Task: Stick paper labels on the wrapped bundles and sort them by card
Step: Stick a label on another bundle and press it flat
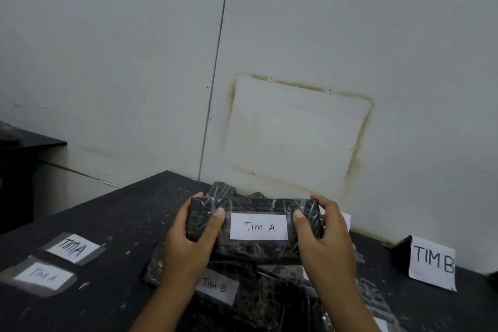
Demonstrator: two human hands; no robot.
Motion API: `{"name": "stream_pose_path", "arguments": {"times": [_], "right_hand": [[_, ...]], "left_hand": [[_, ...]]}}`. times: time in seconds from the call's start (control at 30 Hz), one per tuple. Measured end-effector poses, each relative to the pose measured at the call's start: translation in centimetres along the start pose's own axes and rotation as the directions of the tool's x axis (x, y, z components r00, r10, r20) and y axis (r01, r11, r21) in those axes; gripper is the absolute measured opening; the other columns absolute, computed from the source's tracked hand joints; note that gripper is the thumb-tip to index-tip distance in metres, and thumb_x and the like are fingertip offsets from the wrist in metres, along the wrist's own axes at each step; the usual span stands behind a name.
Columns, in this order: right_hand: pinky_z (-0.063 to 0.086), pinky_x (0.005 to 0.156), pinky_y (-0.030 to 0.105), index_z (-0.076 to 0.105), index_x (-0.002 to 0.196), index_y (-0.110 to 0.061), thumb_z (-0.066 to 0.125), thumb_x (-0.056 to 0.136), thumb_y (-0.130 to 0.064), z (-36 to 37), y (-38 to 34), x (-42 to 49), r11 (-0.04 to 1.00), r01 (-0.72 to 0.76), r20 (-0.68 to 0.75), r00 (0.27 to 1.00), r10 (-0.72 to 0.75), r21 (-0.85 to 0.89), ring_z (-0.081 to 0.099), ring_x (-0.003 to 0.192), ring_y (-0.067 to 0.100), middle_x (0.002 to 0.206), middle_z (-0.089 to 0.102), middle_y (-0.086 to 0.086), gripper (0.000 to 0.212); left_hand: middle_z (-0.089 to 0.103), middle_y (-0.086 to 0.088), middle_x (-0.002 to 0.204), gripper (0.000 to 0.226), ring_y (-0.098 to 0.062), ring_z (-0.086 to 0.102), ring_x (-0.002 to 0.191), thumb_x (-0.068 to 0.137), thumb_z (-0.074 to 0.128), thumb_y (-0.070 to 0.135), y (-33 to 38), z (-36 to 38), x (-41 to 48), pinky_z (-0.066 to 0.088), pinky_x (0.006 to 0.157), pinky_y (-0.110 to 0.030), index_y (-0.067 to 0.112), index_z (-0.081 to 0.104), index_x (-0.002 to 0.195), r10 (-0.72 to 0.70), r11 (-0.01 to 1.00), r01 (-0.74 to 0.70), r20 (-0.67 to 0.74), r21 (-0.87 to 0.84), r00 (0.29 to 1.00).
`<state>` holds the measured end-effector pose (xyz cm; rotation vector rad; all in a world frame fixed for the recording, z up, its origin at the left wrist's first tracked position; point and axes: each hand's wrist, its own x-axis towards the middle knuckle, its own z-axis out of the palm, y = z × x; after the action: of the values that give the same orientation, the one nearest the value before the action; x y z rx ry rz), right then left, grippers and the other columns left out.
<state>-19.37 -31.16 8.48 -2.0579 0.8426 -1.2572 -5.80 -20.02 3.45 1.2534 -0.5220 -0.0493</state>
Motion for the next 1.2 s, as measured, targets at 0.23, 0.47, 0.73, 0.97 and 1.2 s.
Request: {"name": "stream_pose_path", "arguments": {"times": [0.23, 0.47, 0.73, 0.97, 1.2], "right_hand": [[0.038, 0.087, 0.030, 0.012, 0.146, -0.031, 0.066, 0.061, -0.066, -0.8, -0.5, 0.0, 0.987, 0.052, 0.248, 0.969, -0.014, -0.150, 0.040, 0.124, 0.018, 0.138, 0.030, -0.003, 0.107], [0.034, 0.092, 0.027, 0.025, 0.144, -0.032, 0.065, 0.077, -0.048, -0.8, 0.0, 0.5, 0.996, 0.092, 0.226, 0.970, -0.089, -0.003, 0.037, 0.127, 0.015, 0.136, 0.040, -0.001, 0.080], [0.034, 0.081, 0.021, 0.035, 0.142, -0.021, 0.059, 0.086, -0.034, 0.2, 0.4, 0.3, 0.987, 0.157, 0.112, 0.981, -0.159, 0.029, 0.046, 0.098, 0.011, 0.105, 0.050, -0.002, 0.062], [0.047, 0.075, 0.012, 0.039, 0.121, -0.036, 0.058, 0.087, -0.030, 1.9, 0.0, -0.8, 0.987, 0.013, 0.133, 0.990, -0.034, 0.161, 0.056, 0.095, -0.006, 0.107, 0.055, -0.017, 0.039], [0.046, 0.090, 0.025, 0.040, 0.128, -0.029, 0.061, 0.083, -0.040, 5.7, -2.0, -2.1, 0.992, 0.004, 0.314, 0.948, -0.044, 0.126, 0.051, 0.111, 0.003, 0.117, 0.050, -0.015, 0.050]], "left_hand": [[0.070, 0.005, 0.112, 0.109, -0.015, 0.066, 0.103, 0.033, 0.084, 0.064, 0.3, -1.1, 0.8, 0.053, 0.090, -0.041, 0.039, 0.048, 0.133, -0.055, 0.998, 0.058, 0.146, -0.013, 0.988], [0.075, 0.008, 0.093, 0.050, -0.014, 0.071, 0.091, 0.058, 0.086, 0.041, 0.4, -1.5, 1.2, 0.055, 0.081, -0.035, 0.035, 0.065, 0.104, -0.065, 0.989, 0.080, 0.119, -0.127, 0.991], [0.071, 0.006, 0.104, 0.028, -0.016, 0.065, 0.103, 0.083, 0.068, 0.027, 0.1, -1.5, 1.5, 0.051, 0.094, -0.042, 0.031, 0.066, 0.111, -0.067, 0.985, 0.056, -0.058, -0.163, 0.996], [0.054, 0.005, 0.109, 0.036, -0.015, 0.056, 0.096, 0.069, 0.074, 0.045, -0.1, -2.3, 2.7, 0.049, 0.070, -0.032, 0.038, 0.049, 0.094, -0.092, 0.985, 0.056, -0.223, -0.163, 0.971], [0.044, -0.006, 0.130, 0.040, -0.016, 0.050, 0.105, 0.088, 0.057, 0.046, -0.8, -4.1, 4.5, 0.038, 0.066, -0.014, 0.021, 0.056, 0.120, -0.103, 0.986, 0.039, -0.404, -0.162, 0.909]]}}
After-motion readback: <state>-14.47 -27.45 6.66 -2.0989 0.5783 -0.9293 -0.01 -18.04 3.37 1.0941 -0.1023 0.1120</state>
